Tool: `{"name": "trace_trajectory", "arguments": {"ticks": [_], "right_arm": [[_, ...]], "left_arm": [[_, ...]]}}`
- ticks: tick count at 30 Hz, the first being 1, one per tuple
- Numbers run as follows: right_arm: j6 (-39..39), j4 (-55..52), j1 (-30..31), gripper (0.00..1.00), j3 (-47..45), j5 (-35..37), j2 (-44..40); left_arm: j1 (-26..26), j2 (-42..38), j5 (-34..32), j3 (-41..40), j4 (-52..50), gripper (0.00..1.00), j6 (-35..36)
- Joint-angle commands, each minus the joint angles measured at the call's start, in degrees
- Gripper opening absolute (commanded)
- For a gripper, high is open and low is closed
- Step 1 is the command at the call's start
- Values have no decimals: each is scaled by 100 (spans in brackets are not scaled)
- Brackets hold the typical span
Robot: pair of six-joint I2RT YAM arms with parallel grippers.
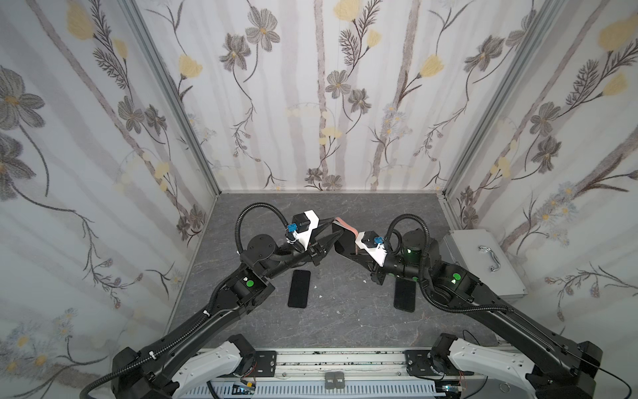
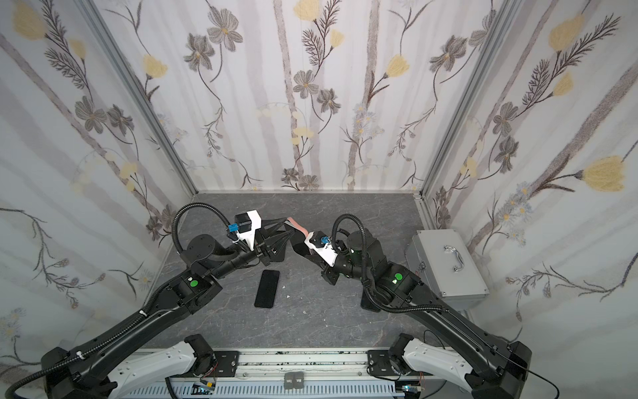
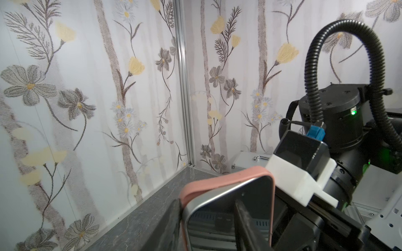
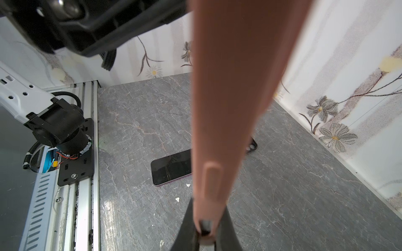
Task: Take the phone out of the phone case
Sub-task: Remove the phone case from the phone.
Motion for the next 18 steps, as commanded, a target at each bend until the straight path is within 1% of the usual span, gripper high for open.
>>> {"name": "trace_trajectory", "arguments": {"ticks": [1, 6, 7, 14, 18], "right_arm": [[-513, 445, 10, 0, 174, -1057, 31], [-585, 316, 14, 0, 326, -1306, 23], [-588, 313, -197, 0, 344, -1365, 3], [-546, 316, -592, 0, 433, -1962, -103], [-481, 407, -800, 0, 477, -2384, -129]], "left_arm": [[32, 130, 1246, 55, -280, 41, -214], [147, 280, 1902, 171, -307, 41, -439], [168, 292, 1992, 183, -307, 41, -471], [229, 413, 2813, 325, -307, 41, -804], [237, 451, 3131, 379, -303, 37, -918]]}}
